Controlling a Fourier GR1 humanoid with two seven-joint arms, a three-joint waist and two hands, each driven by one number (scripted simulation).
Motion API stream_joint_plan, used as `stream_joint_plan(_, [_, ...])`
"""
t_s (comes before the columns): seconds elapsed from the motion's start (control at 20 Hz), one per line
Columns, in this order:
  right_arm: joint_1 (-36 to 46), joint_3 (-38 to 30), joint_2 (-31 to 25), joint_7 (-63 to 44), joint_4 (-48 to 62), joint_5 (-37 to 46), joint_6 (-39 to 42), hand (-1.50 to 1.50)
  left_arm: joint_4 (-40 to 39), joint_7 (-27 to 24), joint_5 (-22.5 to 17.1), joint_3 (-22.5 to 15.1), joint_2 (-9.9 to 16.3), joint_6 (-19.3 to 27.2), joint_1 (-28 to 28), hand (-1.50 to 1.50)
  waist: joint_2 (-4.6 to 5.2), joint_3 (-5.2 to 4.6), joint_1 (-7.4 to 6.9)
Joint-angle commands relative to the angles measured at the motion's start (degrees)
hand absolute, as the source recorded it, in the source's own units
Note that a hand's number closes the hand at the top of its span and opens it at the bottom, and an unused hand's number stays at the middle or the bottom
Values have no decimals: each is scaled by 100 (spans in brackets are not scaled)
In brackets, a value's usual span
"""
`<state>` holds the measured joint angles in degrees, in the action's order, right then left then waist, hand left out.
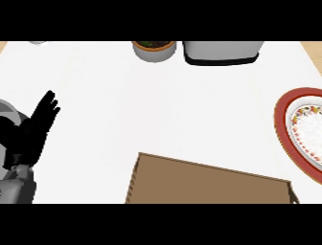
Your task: Pick the eggplant from the tray and place it in the plate
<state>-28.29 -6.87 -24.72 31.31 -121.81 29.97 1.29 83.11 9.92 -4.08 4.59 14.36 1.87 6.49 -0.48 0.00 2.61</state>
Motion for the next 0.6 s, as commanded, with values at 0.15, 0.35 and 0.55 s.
stream_joint_plan(0.15, [284, -1556, -258, -595, 445, -1612, 759, 150, 187, 183, 159, -246, -148, 0, 100, 0, 41, 2, -230])
stream_joint_plan(0.35, [1308, -1927, -599, -468, 1896, -1789, 881, 150, -153, -61, 203, -195, -212, -22, 168, 0, 55, 3, -290])
stream_joint_plan(0.55, [2002, -2192, -1023, -161, 3092, -1718, 1040, 150, -477, -50, 32, 100, 20, -254, 507, 0, 59, 3, -285])
